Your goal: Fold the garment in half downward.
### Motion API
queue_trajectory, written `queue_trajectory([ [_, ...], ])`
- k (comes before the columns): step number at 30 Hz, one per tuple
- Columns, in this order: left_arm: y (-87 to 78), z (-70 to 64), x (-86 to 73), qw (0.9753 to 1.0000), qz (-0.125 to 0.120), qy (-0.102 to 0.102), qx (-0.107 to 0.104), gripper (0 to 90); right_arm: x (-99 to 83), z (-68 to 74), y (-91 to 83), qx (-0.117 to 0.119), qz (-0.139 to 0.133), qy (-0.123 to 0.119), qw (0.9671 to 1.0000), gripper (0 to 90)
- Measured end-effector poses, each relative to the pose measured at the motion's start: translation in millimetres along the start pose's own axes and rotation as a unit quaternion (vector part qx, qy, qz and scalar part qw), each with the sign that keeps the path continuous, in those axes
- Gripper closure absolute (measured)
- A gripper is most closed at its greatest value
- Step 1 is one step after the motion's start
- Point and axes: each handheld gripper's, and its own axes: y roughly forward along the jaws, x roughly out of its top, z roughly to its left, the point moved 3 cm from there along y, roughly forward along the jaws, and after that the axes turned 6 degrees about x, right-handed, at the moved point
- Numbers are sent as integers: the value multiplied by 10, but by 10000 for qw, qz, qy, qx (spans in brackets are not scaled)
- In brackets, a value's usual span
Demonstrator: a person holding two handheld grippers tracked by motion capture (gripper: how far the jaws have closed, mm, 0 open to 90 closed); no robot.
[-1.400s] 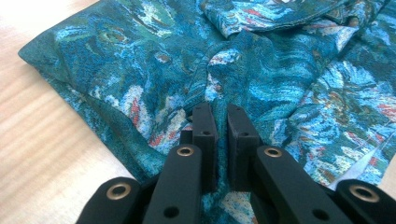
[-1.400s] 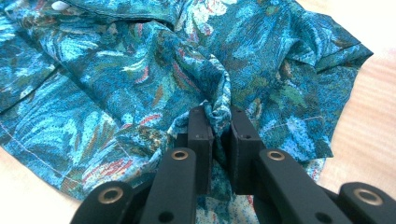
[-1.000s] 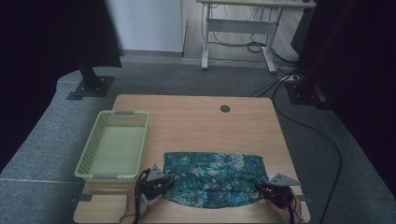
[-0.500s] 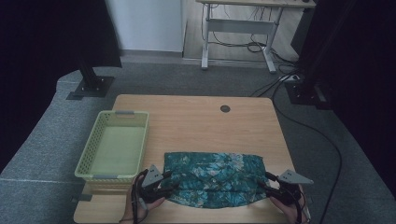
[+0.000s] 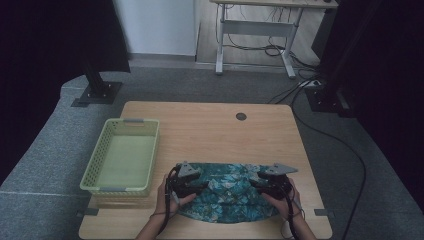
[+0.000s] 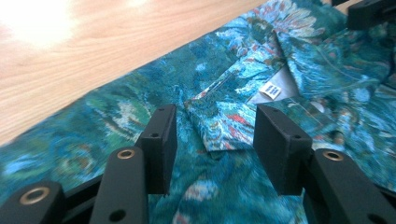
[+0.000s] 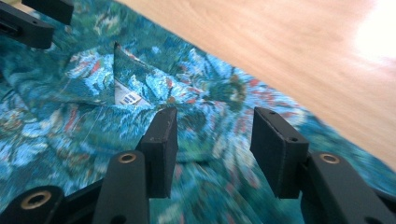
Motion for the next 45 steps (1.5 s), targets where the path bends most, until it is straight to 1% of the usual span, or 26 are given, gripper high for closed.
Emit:
queue_trajectory([
  [4, 118, 12, 11, 9999, 132, -58, 0, 499, 4, 1, 195, 55, 259, 82, 9996, 508],
  [7, 165, 7, 14, 9998, 167, -90, 2, 498, -12, 0, 279, 62, 330, 162, 9993, 507],
  [10, 206, -9, 7, 9996, 261, -100, 21, 500, -29, 5, 323, 70, 414, 192, 9989, 504],
  [12, 236, -20, -6, 9994, 339, -99, 53, 500, -37, 15, 342, 62, 485, 171, 9987, 499],
  [15, 272, -29, -25, 9992, 375, -138, 21, 509, -44, 36, 357, 19, 553, 105, 9984, 499],
  [19, 297, -60, -30, 9992, 383, -100, 36, 529, -81, 50, 398, 41, 666, 92, 9977, 504],
  [21, 303, -84, -27, 9991, 409, -5, 62, 560, -91, 54, 406, 64, 637, 113, 9979, 516],
  [24, 306, -125, -18, 9988, 458, 151, 103, 633, -93, 65, 404, 79, 643, 125, 9978, 560],
  [25, 307, -132, -17, 9987, 462, 178, 125, 656, -93, 73, 403, 113, 646, 106, 9978, 595],
  [26, 305, -136, -17, 9986, 476, 206, 137, 673, -91, 83, 403, 130, 648, 59, 9978, 611],
  [29, 303, -138, -20, 9987, 460, 201, 127, 721, -79, 121, 401, 82, 706, -19, 9975, 673],
  [31, 300, -136, -26, 9990, 398, 173, 88, 774, -71, 138, 397, 14, 751, -111, 9971, 727],
  [33, 299, -143, -30, 9992, 356, 176, 94, 793, -65, 155, 397, -49, 764, -232, 9968, 772],
  [34, 298, -148, -30, 9991, 347, 208, 106, 800, -64, 164, 397, -94, 765, -300, 9966, 789],
  [37, 299, -167, -22, 9988, 339, 315, 150, 820, -65, 192, 402, -208, 736, -439, 9961, 821],
  [39, 295, -180, -13, 9986, 349, 367, 173, 828, -71, 209, 405, -271, 699, -476, 9960, 828],
  [43, 283, -190, -6, 9985, 334, 393, 190, 836, -76, 211, 394, -292, 657, -504, 9961, 835],
  [45, 269, -189, 0, 9987, 300, 382, 163, 837, -75, 210, 382, -284, 618, -488, 9965, 837],
])
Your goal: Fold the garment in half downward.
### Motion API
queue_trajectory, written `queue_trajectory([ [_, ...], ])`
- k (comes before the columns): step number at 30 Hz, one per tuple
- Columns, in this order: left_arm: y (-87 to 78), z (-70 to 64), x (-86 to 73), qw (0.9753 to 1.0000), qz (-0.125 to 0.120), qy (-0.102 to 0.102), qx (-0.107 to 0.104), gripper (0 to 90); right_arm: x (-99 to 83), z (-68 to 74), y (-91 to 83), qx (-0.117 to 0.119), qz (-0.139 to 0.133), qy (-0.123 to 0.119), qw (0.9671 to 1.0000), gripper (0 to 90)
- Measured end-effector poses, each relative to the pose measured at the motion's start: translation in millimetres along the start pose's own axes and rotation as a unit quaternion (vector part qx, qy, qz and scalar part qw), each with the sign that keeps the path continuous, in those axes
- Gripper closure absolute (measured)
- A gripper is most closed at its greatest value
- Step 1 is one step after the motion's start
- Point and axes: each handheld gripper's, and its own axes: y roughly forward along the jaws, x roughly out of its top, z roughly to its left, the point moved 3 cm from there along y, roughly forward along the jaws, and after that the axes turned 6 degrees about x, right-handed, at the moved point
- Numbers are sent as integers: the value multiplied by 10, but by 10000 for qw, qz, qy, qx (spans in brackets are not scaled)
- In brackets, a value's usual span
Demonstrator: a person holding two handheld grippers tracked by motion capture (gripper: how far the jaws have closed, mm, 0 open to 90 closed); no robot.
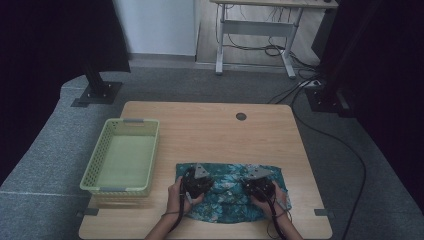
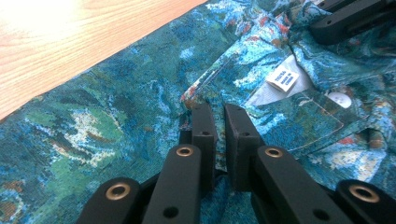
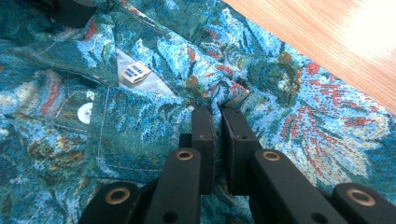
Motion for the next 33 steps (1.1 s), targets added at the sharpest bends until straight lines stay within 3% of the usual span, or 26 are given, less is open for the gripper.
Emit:
queue_trajectory([
  [15, -285, -92, 128, 9991, -384, 109, -173, 838, 51, 96, -308, 17, -410, -113, 9991, 843],
  [24, -412, -140, 92, 9977, -563, 6, -382, 838, -11, 150, -489, 253, -602, 13, 9979, 844],
  [33, -580, -278, 17, 9964, -653, 122, -520, 839, -111, 240, -669, 484, -818, 130, 9954, 844],
])
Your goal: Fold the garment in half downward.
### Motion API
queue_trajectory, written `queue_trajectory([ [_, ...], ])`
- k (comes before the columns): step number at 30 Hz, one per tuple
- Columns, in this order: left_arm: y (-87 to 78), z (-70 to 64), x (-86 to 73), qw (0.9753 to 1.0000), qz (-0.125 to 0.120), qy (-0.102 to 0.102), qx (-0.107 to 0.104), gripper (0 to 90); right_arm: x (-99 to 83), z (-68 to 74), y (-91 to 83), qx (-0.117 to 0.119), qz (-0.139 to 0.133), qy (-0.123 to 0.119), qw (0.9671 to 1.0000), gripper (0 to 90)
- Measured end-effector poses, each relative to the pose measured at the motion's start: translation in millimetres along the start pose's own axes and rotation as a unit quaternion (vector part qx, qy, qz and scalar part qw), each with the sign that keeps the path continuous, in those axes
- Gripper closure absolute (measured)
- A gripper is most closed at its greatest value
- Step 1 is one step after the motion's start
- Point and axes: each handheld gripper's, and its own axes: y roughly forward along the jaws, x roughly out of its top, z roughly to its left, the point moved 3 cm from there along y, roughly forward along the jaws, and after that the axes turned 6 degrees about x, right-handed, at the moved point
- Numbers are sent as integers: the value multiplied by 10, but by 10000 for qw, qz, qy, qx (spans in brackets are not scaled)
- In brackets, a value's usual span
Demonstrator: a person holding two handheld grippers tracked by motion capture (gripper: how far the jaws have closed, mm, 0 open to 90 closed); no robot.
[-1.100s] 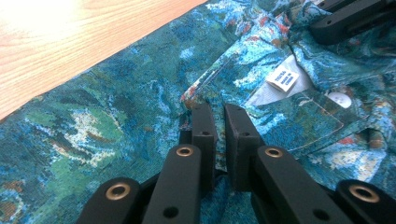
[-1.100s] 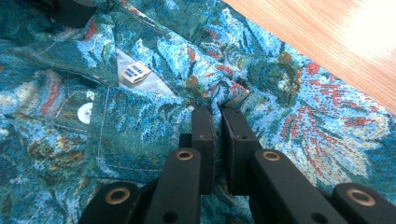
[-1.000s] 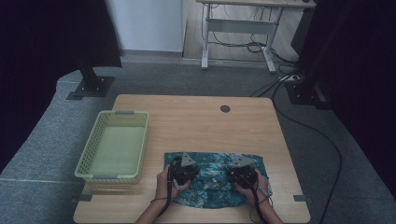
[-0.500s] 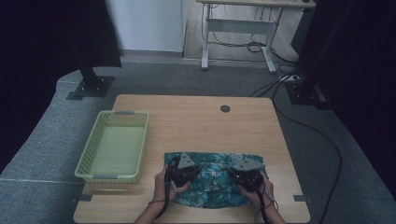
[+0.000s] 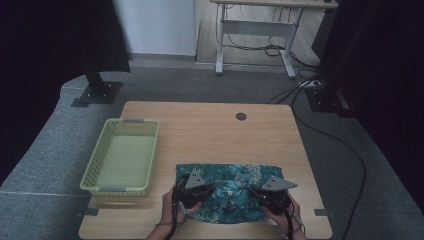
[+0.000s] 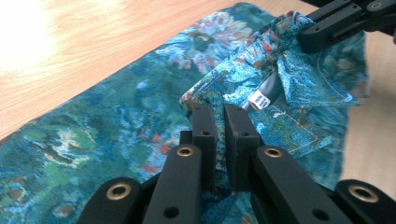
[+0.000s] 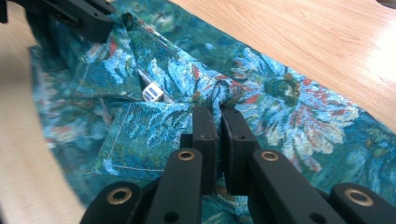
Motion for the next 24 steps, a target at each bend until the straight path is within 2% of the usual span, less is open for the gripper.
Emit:
queue_trajectory([
  [5, -44, -125, -112, 9999, 60, -20, -134, 838, -85, 140, -79, 54, 87, -91, 9999, 843],
  [11, 39, -201, -322, 9990, 361, -117, -218, 837, -230, 248, -81, 81, 369, -120, 9992, 842],
  [17, 133, -209, -409, 9980, 549, -254, -193, 825, -412, 182, 34, -7, 667, 87, 9977, 837],
  [19, 147, -224, -426, 9978, 603, -241, -144, 814, -454, 169, 74, -15, 763, 147, 9970, 827],
  [21, 133, -228, -426, 9976, 637, -251, -52, 770, -464, 169, 94, -54, 818, 137, 9965, 781],
  [22, 110, -224, -417, 9977, 607, -291, 56, 726, -451, 170, 90, -108, 812, 147, 9965, 717],
  [24, 23, -202, -368, 9982, 423, -377, 216, 627, -384, 190, 55, -442, 650, 112, 9968, 574],
])
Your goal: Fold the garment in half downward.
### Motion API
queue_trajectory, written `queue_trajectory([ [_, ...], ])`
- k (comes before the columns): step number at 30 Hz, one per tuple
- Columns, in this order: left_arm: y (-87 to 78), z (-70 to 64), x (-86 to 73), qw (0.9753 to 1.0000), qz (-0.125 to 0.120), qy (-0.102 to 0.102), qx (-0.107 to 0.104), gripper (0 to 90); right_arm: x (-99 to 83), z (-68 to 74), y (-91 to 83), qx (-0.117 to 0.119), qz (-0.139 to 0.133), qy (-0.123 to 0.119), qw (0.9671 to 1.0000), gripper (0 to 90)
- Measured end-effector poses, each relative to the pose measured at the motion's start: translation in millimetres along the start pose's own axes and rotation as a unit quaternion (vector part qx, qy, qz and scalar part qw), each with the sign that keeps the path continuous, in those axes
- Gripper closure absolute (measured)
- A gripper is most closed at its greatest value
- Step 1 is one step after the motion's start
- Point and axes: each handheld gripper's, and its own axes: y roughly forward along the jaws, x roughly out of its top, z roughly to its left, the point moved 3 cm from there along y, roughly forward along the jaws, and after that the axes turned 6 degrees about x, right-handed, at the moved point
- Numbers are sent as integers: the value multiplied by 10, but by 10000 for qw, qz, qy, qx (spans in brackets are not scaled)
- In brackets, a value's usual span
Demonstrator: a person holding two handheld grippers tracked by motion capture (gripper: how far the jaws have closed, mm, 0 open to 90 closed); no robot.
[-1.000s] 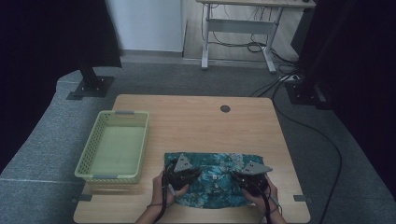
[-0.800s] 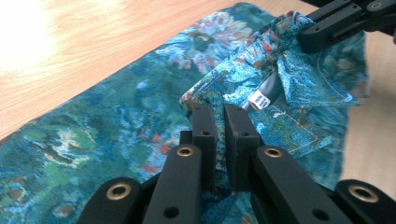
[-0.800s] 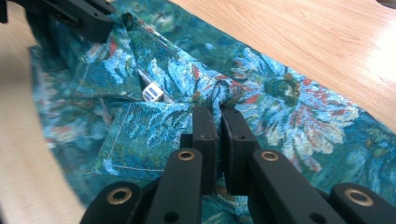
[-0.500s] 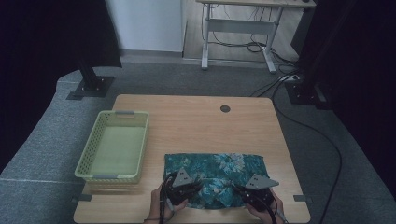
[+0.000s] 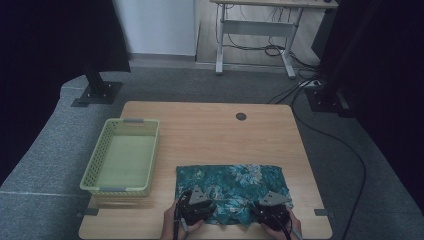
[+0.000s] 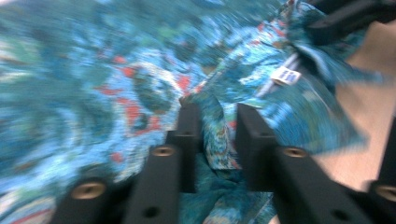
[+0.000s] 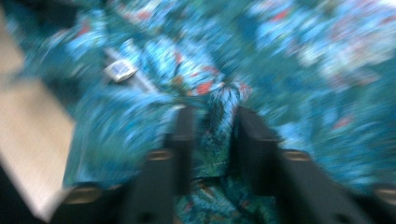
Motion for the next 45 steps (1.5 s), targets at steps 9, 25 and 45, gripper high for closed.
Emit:
queue_trajectory([
  [9, -261, 301, 172, 9993, -140, -145, 303, 541, 511, 448, -49, 40, -644, -296, 9975, 483],
  [25, -172, 494, -288, 9990, 270, -89, 358, 502, 408, 751, 697, 286, -65, 33, 9996, 467],
  [45, 14, 405, -160, 9987, 224, 3, 447, 461, 287, 530, 624, 307, -300, 10, 9991, 466],
])
